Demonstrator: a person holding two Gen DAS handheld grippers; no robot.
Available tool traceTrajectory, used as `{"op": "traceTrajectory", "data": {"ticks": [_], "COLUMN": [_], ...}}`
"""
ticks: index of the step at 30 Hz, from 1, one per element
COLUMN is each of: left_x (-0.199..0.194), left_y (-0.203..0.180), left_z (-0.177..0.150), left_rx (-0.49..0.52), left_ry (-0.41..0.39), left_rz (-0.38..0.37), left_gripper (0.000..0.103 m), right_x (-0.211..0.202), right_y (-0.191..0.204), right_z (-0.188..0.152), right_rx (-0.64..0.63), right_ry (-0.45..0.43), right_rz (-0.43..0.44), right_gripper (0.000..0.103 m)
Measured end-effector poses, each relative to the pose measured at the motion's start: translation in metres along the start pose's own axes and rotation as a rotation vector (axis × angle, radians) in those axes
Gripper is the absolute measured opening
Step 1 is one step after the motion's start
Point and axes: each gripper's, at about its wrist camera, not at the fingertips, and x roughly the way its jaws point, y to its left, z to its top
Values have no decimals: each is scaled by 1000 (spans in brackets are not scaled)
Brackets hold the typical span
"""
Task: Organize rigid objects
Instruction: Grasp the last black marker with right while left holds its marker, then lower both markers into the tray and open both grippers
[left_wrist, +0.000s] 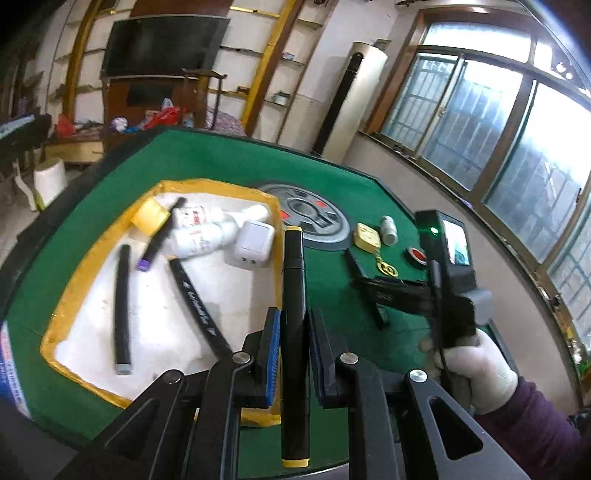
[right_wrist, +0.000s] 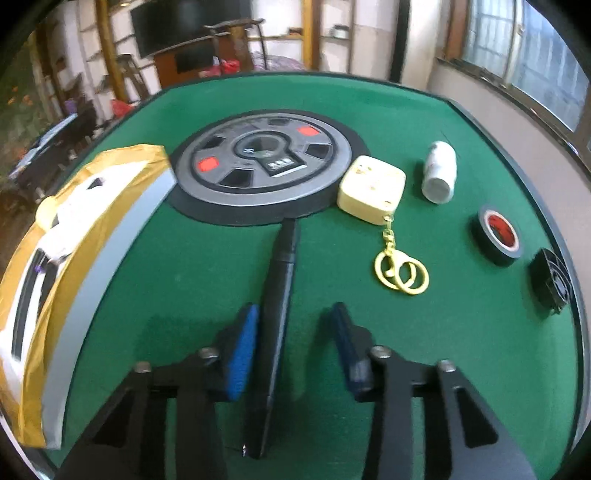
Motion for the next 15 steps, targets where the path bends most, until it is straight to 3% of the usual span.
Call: {"op": "traceTrajectory", "data": {"ticks": [2,9,15], "left_x": [-2,-13,2], "left_y": [4,33,59], "left_z": [1,4,9], "left_rx": [2,-46,-44], "left_ry": [-3,-16,19], "left_rz": [11,41,143], "left_gripper": [14,14,15], "right_x": [-3,-34,-73], "right_y": [-3,-24,-5], "right_z": [-2,-7,-5], "right_rx": [6,159,161], "right_ry": [0,-34,-59], "right_rz": [11,243,410], "right_gripper": [14,14,14]}}
